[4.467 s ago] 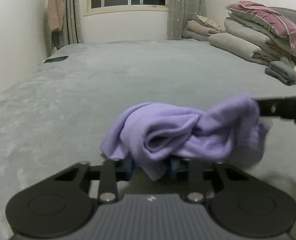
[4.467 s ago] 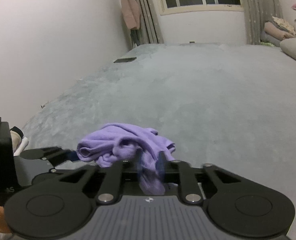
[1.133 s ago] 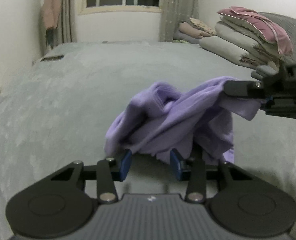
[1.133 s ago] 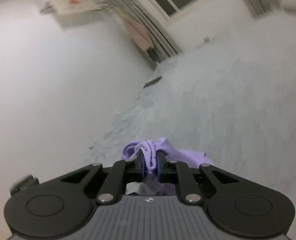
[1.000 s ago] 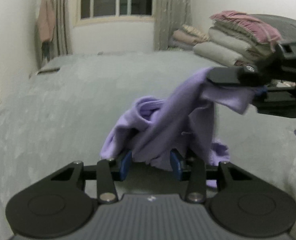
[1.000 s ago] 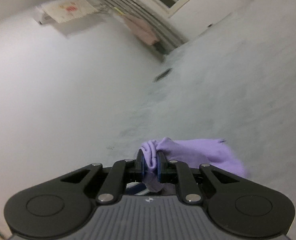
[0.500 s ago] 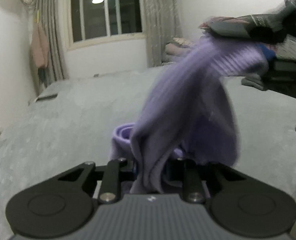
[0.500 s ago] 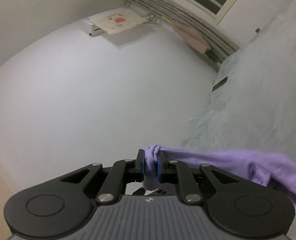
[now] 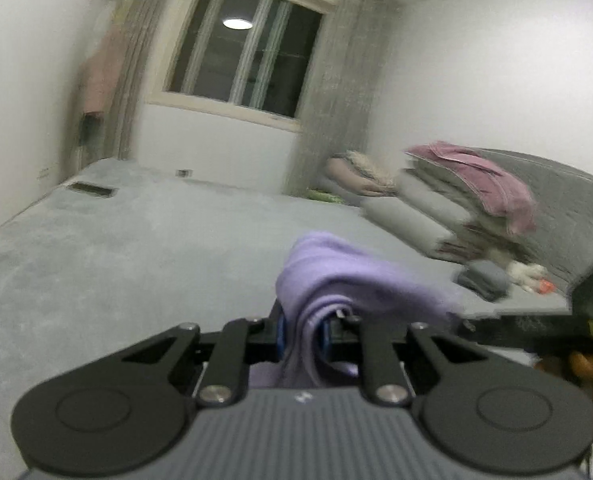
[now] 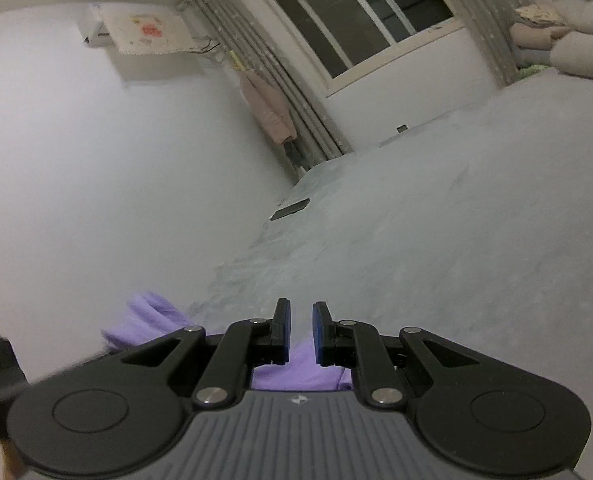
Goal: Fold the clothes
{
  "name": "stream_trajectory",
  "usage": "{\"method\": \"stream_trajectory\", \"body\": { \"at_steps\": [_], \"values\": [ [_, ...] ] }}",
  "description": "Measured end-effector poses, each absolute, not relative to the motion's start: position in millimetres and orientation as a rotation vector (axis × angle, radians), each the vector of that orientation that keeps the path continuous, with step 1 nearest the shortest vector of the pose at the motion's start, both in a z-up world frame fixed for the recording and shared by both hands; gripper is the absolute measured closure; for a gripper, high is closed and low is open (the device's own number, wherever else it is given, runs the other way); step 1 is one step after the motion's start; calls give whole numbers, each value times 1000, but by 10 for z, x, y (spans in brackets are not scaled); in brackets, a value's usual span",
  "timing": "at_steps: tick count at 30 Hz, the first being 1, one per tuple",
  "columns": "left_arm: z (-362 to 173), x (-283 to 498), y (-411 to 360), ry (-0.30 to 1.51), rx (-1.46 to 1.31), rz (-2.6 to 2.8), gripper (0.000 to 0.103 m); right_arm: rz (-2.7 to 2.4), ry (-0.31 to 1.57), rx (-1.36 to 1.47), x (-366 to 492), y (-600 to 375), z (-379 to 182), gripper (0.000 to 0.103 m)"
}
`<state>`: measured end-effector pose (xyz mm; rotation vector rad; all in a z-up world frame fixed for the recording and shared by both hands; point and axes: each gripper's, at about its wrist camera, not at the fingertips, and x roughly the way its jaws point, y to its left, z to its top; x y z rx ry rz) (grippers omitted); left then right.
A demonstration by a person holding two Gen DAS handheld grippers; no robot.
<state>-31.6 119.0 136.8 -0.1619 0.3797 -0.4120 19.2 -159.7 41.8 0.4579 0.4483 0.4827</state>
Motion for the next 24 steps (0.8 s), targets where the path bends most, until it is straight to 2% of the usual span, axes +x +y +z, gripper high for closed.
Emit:
{"method": "stream_trajectory", "body": {
  "at_steps": [3, 5, 9, 10, 11, 13, 14, 19, 21, 22, 23, 24],
  "values": [
    [1238, -134, 1354, 493, -156, -224, 88, 492, 487, 373, 224, -1422, 393, 84],
    [1132, -42, 1469, 554, -201, -179, 88, 474, 512, 301, 208, -1326, 346, 70],
    [1079, -6, 1526, 585, -239, -159, 88, 467, 561, 213, 224, -1217, 224, 62],
    [1070, -8, 1517, 588, -235, -157, 88, 462, 575, 195, 240, -1193, 184, 56],
    [1062, -10, 1508, 591, -231, -154, 88, 453, 590, 177, 262, -1167, 143, 45],
    [1062, -14, 1514, 588, -251, -162, 88, 412, 617, 114, 307, -1100, 59, 29],
    [1061, -24, 1516, 583, -255, -158, 88, 391, 623, 76, 310, -1065, 25, 25],
    [1052, -70, 1538, 556, -281, -132, 91, 340, 674, 6, 520, -997, -212, 17],
    [1041, -69, 1578, 545, -301, -117, 92, 335, 698, -13, 626, -961, -332, 17],
    [1036, -69, 1597, 540, -312, -109, 92, 343, 704, -37, 660, -917, -382, 33],
    [1047, -72, 1645, 529, -330, -94, 92, 352, 711, -61, 694, -874, -432, 62],
    [1073, -69, 1694, 515, -348, -81, 93, 353, 708, -81, 711, -843, -447, 72]
  ]
}}
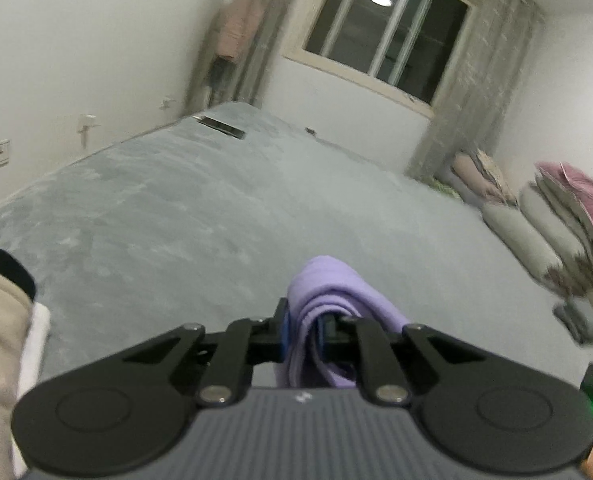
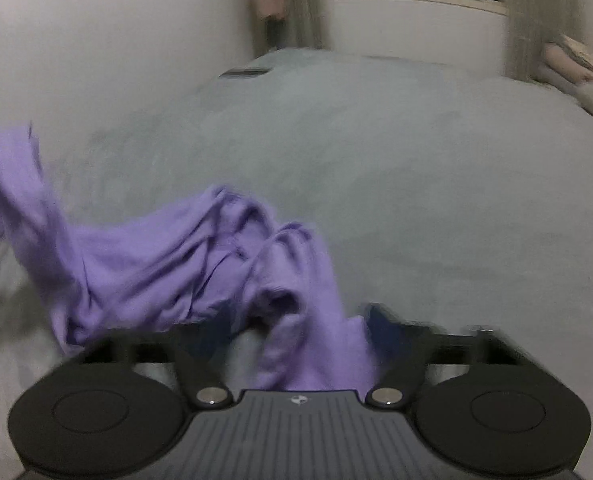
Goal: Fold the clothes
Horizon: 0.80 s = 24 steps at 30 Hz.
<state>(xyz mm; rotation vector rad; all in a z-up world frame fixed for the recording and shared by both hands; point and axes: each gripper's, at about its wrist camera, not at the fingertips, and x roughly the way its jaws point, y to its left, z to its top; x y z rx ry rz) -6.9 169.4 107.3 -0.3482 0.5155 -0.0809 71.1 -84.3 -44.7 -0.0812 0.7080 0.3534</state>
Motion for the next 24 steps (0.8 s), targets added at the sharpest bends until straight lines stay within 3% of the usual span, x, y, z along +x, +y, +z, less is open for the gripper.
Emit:
{"method": "stream_trajectory", "body": {
  "at_steps": [1, 8, 12, 14, 15, 17, 20, 24],
  "values": [
    [1112, -80, 1751, 494, -372, -73, 93, 349, 698, -97, 713, -823, -434, 89],
    [1433, -40, 2007, 381, -569, -175, 93, 145, 379, -88, 419, -1383, 455, 92],
    [1342, 251, 2012, 456, -654, -221, 91, 62, 314, 11, 230, -1878, 844, 91],
    [1131, 458, 1990, 544, -633, -228, 79, 56, 407, 29, 288, -2035, 793, 89],
    [957, 559, 1980, 622, -617, -184, 57, 51, 493, 10, 366, -2071, 676, 85],
    [657, 680, 1994, 729, -588, -84, 55, -13, 632, -74, 499, -2068, 372, 58],
    [462, 728, 2076, 770, -593, -48, 55, -72, 704, -132, 558, -2062, 118, 57],
    [514, 644, 2064, 711, -576, -72, 55, 2, 636, -82, 453, -2057, 238, 51]
  ]
}}
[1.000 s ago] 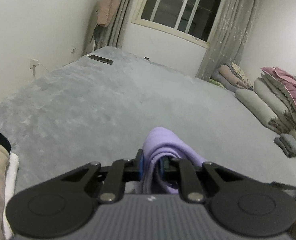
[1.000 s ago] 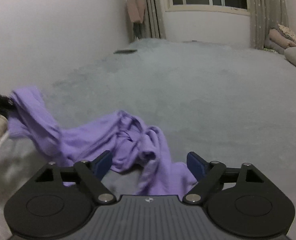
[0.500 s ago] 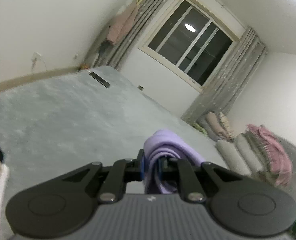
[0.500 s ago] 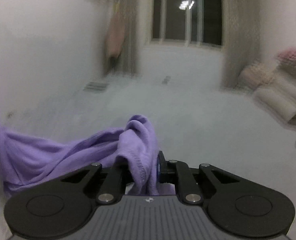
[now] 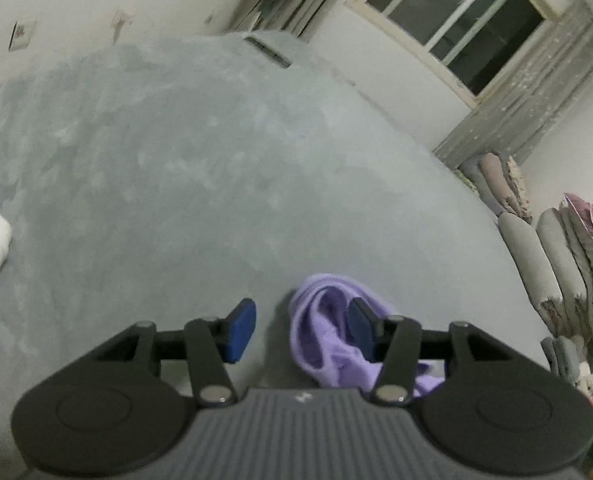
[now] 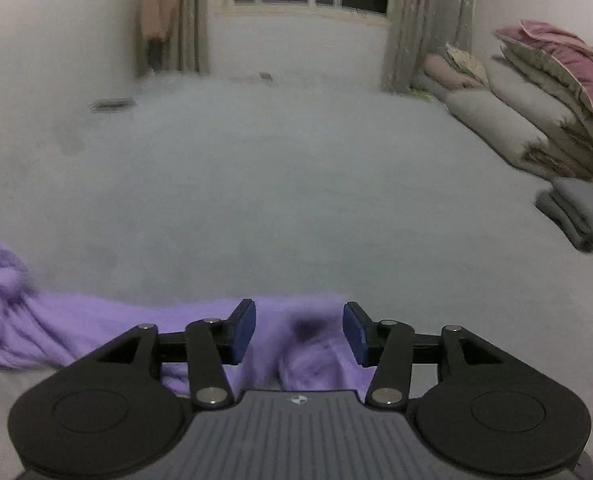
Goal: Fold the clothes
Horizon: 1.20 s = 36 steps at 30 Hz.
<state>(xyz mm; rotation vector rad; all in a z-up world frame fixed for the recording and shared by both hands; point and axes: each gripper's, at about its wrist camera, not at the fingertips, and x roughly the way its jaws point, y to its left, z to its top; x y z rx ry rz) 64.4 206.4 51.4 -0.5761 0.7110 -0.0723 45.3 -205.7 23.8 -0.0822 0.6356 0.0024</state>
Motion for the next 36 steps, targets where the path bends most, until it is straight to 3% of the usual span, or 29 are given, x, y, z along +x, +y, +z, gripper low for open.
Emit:
{"method": "stream_trajectory", "body": {
  "at_steps": [3, 5, 6, 9, 11, 13, 15, 16, 19, 20, 28, 36],
  "values": [
    [556, 620, 1923, 692, -490, -114, 51, 101, 619, -131, 377, -1900, 262, 48],
    [549, 612, 1791, 725, -475, -145, 40, 182, 626, -164, 361, -1784, 219, 48],
    [546, 608, 1725, 742, -468, -161, 30, 216, 628, -182, 355, -1725, 195, 48],
    [457, 670, 1586, 783, -460, -137, 28, 280, 624, -232, 325, -1575, 117, 48],
    [383, 692, 1545, 792, -444, -105, 34, 322, 627, -258, 354, -1491, 22, 48],
    [302, 737, 1512, 802, -437, -86, 64, 370, 631, -293, 368, -1379, -91, 49],
    [249, 755, 1508, 808, -442, -86, 85, 403, 633, -327, 428, -1225, -147, 50],
    [230, 742, 1509, 806, -446, -91, 90, 414, 633, -346, 440, -1166, -198, 57],
    [299, 693, 1594, 766, -473, -98, 96, 408, 622, -391, 484, -1047, -313, 89],
    [337, 675, 1624, 748, -480, -95, 96, 405, 611, -395, 489, -1032, -325, 95],
    [669, 376, 2020, 653, -516, -28, 97, 335, 427, -168, 383, -1251, 186, 101],
    [642, 310, 1910, 776, -382, 34, 96, 261, 600, -141, 597, -1342, -77, 101]
  ]
}}
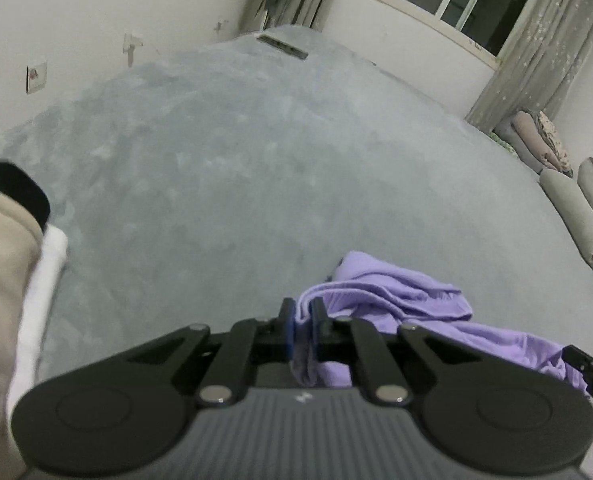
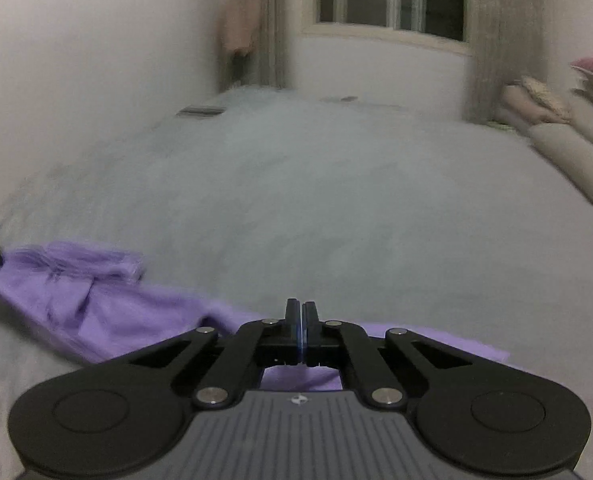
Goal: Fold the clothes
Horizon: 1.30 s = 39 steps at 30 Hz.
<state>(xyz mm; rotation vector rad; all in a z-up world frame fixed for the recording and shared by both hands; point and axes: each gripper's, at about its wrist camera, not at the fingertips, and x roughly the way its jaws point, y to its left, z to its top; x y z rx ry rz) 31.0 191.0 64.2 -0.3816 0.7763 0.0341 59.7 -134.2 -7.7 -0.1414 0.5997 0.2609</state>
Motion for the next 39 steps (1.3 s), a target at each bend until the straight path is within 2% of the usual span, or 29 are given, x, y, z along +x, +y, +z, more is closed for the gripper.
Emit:
{"method": "stream_trajectory", "body": {
  "at_steps": [1, 4, 10, 12, 14, 16, 20, 21, 22, 23, 25, 35, 39],
  "values": [
    [685, 294, 1885, 765, -366, 40, 95, 289, 593, -164, 577, -1270, -85, 98],
    [743, 224, 1858, 741, -307, 74, 95, 369, 577, -144, 543, -1105, -52, 75],
    [702, 281, 1858, 748, -309, 76, 96, 472, 625, -80, 593, -933, -109, 72],
    [693, 287, 1848, 746, -315, 69, 96, 515, 627, -54, 657, -834, -84, 66],
    [690, 286, 1829, 744, -307, 68, 96, 553, 628, -42, 740, -687, -71, 55],
    [653, 317, 1881, 748, -312, 73, 96, 567, 657, -66, 908, -477, -136, 53],
    [624, 356, 1911, 754, -330, 81, 96, 562, 723, -147, 1168, -157, -305, 55],
    [627, 354, 1919, 751, -335, 81, 97, 563, 734, -163, 1220, -107, -342, 61],
    [629, 352, 1927, 748, -341, 81, 97, 559, 742, -171, 1266, -65, -365, 81],
    [631, 350, 1936, 744, -346, 80, 97, 554, 743, -169, 1297, -43, -363, 88],
    [641, 340, 1955, 736, -359, 84, 97, 556, 710, -173, 1317, -30, -283, 92],
    [739, 233, 2097, 682, -427, 164, 98, 599, 491, -354, 1458, 513, 382, 95],
    [739, 197, 2242, 685, -473, 242, 98, 643, 432, -404, 1551, 976, 413, 96]
  ]
}}
